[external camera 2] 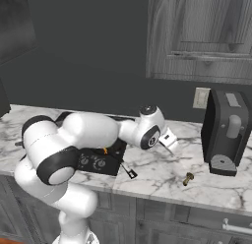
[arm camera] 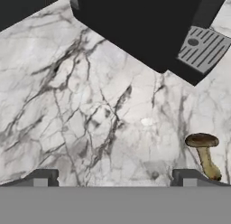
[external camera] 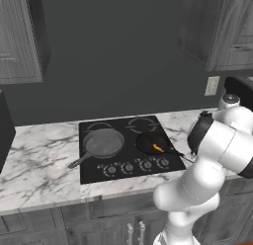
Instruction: Place both pans onto different burners. Then place the mushroom and the shrimp on different pans.
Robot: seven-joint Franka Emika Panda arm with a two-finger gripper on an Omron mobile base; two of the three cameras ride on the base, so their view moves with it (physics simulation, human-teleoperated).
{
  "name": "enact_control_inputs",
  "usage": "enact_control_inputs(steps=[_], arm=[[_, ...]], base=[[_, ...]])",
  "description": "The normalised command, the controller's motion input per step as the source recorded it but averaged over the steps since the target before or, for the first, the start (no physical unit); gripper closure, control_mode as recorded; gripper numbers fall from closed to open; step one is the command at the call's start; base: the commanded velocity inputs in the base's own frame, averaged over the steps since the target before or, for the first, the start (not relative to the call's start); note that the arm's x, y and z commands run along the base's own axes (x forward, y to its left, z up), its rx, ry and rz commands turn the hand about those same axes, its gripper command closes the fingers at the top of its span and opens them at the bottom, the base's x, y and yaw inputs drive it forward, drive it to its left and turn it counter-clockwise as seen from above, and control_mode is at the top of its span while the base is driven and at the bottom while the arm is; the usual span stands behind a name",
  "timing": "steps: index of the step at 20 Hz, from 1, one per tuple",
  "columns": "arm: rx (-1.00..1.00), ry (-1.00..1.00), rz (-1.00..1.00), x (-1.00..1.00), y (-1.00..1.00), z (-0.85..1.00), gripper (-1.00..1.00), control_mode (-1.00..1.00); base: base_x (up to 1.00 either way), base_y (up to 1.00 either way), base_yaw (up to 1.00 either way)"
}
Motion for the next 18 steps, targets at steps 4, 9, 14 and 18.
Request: enact_control_inputs(steps=[4, 9, 14, 18], arm=[[0.0, 0.03, -0.1, -0.53, -0.54, 0.0, -1.0, -1.0], [0.02, 0.08, -0.06, -0.5, -0.43, 0.0, -1.0, -1.0], [0.06, 0.08, 0.0, -0.39, -0.35, 0.0, -1.0, -1.0], [0.07, 0.06, 0.0, -0.16, -0.17, 0.0, -1.0, -1.0]], base=[[0.0, 0.0, 0.0], [0.0, 0.0, 0.0], [0.0, 0.0, 0.0], [0.0, 0.0, 0.0]])
